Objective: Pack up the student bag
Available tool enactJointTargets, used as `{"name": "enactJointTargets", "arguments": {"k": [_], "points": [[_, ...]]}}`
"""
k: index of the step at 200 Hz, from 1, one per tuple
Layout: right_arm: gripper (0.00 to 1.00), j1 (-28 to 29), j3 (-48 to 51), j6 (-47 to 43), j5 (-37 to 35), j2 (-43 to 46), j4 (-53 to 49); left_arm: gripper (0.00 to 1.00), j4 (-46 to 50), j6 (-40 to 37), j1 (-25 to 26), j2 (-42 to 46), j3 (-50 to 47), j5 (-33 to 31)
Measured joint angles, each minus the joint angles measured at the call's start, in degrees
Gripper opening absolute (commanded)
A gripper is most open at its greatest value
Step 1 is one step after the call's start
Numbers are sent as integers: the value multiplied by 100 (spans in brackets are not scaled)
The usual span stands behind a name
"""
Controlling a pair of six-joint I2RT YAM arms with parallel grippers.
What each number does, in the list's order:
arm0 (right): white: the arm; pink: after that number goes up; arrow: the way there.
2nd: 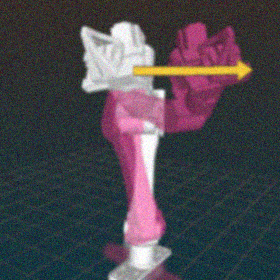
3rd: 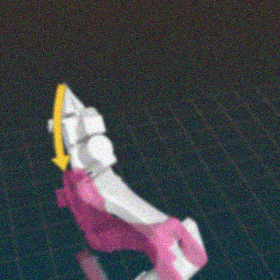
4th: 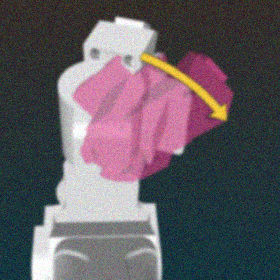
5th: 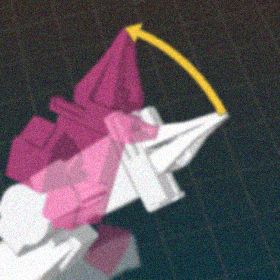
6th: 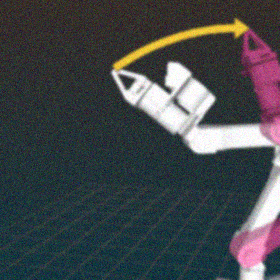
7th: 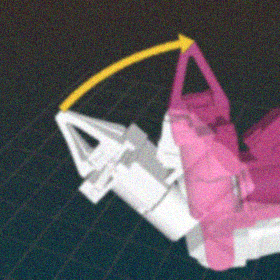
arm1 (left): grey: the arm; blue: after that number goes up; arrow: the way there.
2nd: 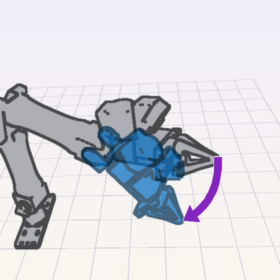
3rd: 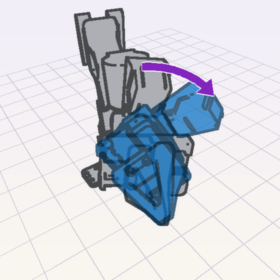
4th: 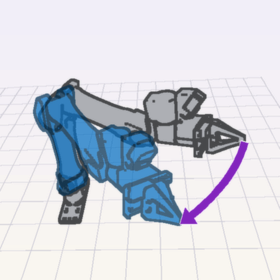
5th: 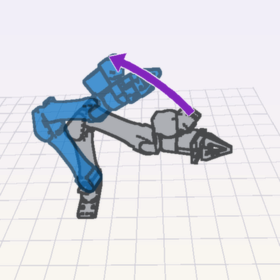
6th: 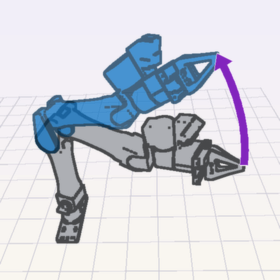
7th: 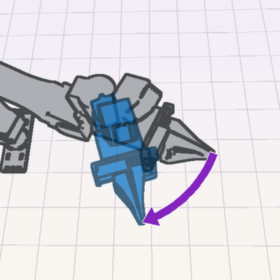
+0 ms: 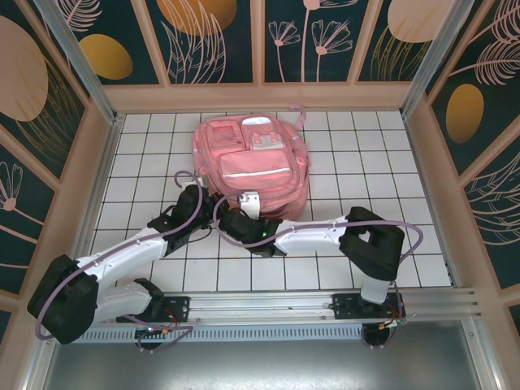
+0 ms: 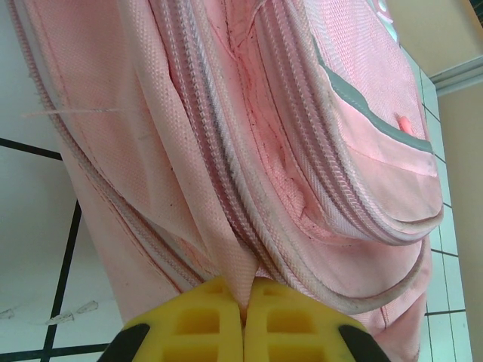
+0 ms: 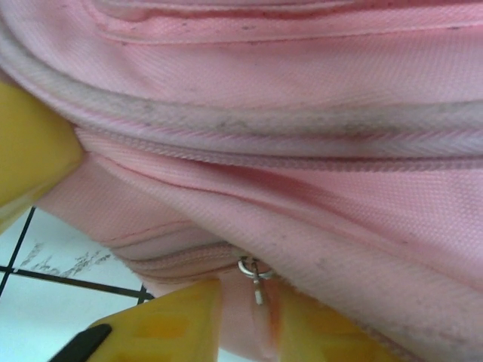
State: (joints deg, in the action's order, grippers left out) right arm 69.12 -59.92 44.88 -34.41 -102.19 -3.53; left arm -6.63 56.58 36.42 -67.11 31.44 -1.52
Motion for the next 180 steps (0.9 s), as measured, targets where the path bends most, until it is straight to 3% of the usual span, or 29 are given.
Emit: {"name": "enactJointTargets", "arguments": {"k": [11, 37, 180], "points": [[19, -4, -4, -9, -9, -9, -20, 0, 13, 0, 2, 0, 4, 0], [0, -4, -4, -50, -46, -9, -90, 0, 31, 0, 0, 0, 9, -2], [0, 7, 546, 422, 149, 815, -422, 0, 127, 22, 59, 258, -234, -352]]}}
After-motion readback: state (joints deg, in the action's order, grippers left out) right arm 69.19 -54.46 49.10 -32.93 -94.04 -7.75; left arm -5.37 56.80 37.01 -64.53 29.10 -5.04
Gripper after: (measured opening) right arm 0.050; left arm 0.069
